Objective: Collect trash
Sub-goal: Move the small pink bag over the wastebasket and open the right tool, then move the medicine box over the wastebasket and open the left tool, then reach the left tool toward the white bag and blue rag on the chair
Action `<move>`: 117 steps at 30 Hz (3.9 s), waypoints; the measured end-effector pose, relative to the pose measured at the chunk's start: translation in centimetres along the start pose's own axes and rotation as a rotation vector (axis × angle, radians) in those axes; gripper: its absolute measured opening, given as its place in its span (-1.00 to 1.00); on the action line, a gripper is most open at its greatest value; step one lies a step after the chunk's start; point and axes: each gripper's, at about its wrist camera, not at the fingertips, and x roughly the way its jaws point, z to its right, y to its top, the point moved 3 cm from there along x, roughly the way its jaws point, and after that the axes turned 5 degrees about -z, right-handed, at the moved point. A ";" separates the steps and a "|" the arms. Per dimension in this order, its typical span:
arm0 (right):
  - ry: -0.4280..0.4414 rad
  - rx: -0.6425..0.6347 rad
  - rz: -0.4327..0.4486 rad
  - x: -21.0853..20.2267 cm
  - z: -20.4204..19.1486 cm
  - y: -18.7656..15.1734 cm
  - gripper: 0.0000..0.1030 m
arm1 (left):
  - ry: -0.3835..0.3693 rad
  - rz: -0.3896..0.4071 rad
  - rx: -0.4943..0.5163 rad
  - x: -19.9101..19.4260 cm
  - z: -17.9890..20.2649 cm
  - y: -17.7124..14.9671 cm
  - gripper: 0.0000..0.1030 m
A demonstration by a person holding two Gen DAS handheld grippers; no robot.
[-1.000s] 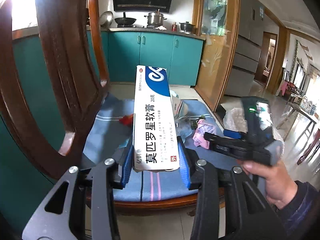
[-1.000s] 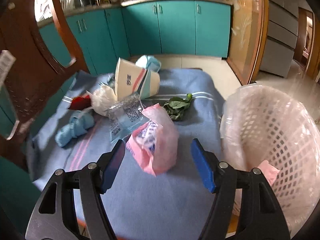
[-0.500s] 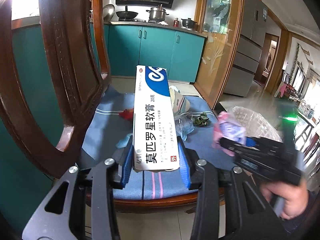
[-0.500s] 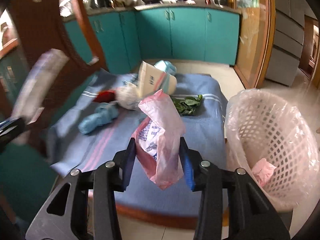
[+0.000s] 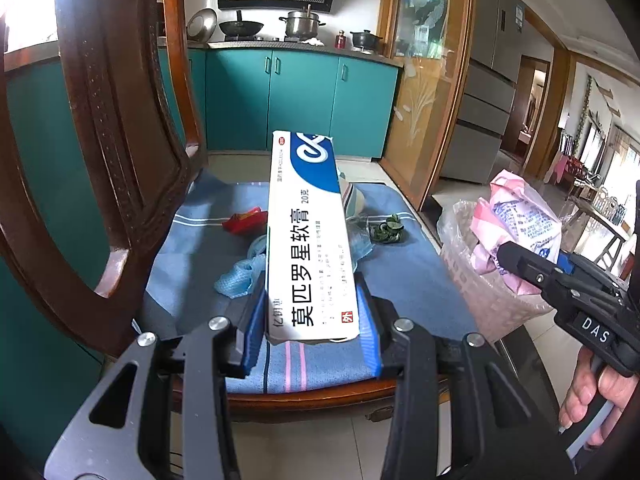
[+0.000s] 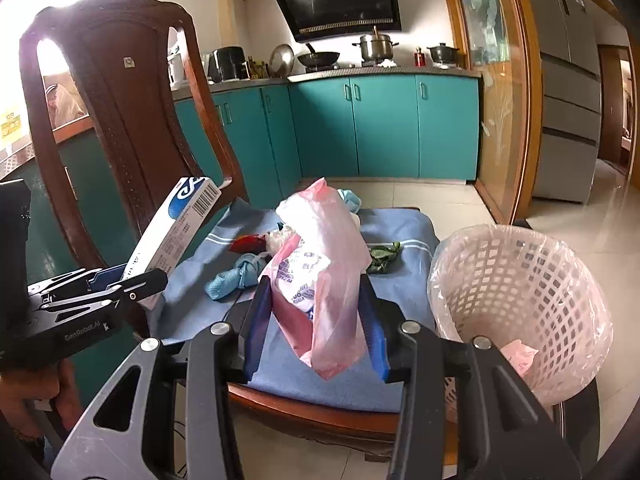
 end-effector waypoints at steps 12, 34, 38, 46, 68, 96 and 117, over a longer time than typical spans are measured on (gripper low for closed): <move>0.003 -0.003 -0.005 0.2 -0.1 0.1 -0.17 | 0.002 -0.011 0.010 0.3 0.3 -0.1 -0.21; 0.004 -0.010 -0.020 0.6 -0.1 -0.3 -0.17 | 0.006 -0.027 0.013 0.4 0.3 -0.3 -0.20; 0.003 -0.010 -0.020 0.7 -0.1 -0.3 -0.17 | 0.009 -0.029 0.014 0.5 0.3 -0.4 -0.20; -0.053 0.015 0.012 0.1 2.3 0.5 -0.17 | 0.013 -0.034 0.017 0.7 0.2 -0.5 -0.20; -0.297 0.340 0.332 -7.0 15.8 2.2 0.76 | -0.074 -0.051 0.127 2.9 6.4 -0.9 -0.20; -0.169 0.168 0.156 -2.3 8.4 1.7 0.76 | 0.062 -0.009 0.040 2.3 2.0 0.0 0.93; -0.104 0.005 0.029 1.1 0.0 -1.2 0.76 | 0.066 -0.012 -0.010 0.8 -0.8 -1.2 0.93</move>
